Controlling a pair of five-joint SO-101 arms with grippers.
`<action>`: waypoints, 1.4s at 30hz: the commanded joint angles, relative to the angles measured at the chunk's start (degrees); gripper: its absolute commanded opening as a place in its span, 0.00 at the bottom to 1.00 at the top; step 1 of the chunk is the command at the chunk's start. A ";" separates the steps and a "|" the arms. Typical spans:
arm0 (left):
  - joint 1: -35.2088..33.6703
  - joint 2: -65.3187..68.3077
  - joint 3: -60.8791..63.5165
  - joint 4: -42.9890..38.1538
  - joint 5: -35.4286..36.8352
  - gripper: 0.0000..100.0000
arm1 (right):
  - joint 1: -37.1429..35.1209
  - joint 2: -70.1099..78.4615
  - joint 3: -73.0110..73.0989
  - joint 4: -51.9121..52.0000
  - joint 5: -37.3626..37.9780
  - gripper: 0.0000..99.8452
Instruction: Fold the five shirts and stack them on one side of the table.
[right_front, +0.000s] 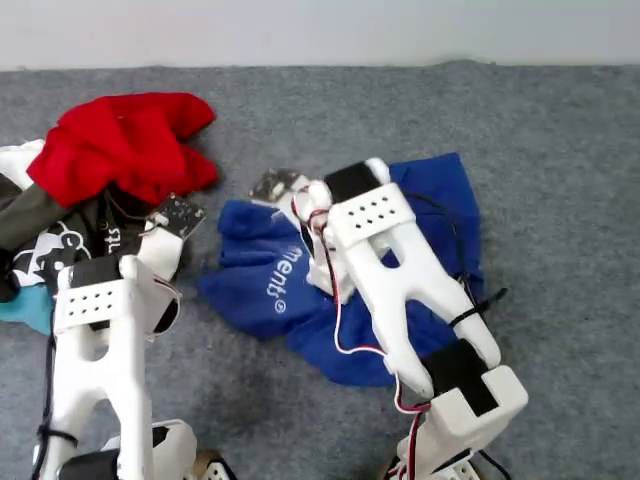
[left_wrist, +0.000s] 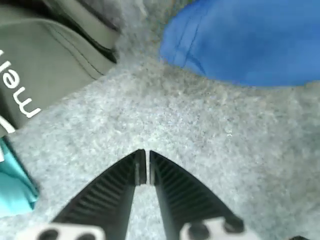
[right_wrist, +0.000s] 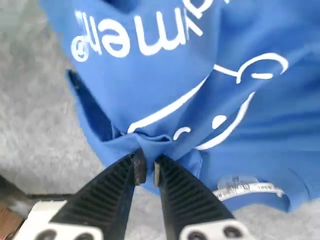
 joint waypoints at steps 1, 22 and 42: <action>-0.09 1.76 0.04 -0.97 -0.53 0.02 | 0.92 1.10 4.57 -8.75 0.18 0.01; 0.00 29.10 -6.37 -6.95 -0.35 0.02 | 0.57 5.32 -4.13 4.44 -2.46 0.16; 0.00 32.62 -9.45 -4.57 -0.35 0.02 | 0.92 4.62 7.56 -7.34 0.88 0.01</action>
